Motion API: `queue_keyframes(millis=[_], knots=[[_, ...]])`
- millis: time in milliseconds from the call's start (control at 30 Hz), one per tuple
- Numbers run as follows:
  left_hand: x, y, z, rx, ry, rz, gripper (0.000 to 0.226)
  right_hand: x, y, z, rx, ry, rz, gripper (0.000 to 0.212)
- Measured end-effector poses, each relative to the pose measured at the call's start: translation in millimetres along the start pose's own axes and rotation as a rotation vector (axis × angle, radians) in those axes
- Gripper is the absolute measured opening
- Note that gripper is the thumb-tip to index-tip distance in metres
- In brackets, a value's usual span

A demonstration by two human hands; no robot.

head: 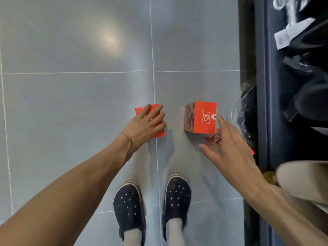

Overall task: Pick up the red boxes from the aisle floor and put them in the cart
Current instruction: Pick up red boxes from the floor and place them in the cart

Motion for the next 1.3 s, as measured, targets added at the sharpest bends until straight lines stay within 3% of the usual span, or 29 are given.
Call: queue_keyframes(millis=[100,333,667,833,933,1067,1200,1300], knots=[[-12.6,-9.0,-11.0,-0.092,0.027,-0.059,0.046,-1.8,-2.5,-7.7,-0.008,-0.008,0.011,0.09],[-86.7,-47.5,-38.2,-0.483,-0.018,-0.344,0.081,18.2,-17.5,-43.6,0.179,0.011,0.141,0.094],[-132.8,-50.1,1.7,-0.71,0.05,-0.492,0.076,94.3,27.9,68.5,0.181,-0.021,0.565,0.126],[-147.7,-44.9,17.8,-0.772,0.106,-0.568,0.082,100.0,40.2,89.3,0.206,0.068,0.689,0.102],[-158.8,-53.3,7.3,-0.814,0.096,-0.612,0.084,99.7,30.1,72.2,0.185,0.028,0.633,0.09],[-182.8,-84.6,-33.7,-0.817,0.088,-0.634,0.086,86.0,-14.2,14.6,0.121,-0.06,0.413,0.081],[-224.6,-128.3,-103.2,-0.778,0.111,-0.668,0.088,61.9,-83.6,-79.0,0.156,-0.076,0.171,0.065],[-268.4,-166.9,-175.3,-0.747,0.162,-0.707,0.09,38.2,-145.7,-165.1,0.149,-0.07,0.001,0.067]])
Point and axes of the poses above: each hand's wrist, its own x-axis towards the middle knuckle, its own z-axis out of the palm, y = z × x, the point moved 6 cm from there along x, towards the middle knuckle, and after that the axes turned 6 degrees about -z, right-handed, at the moved point
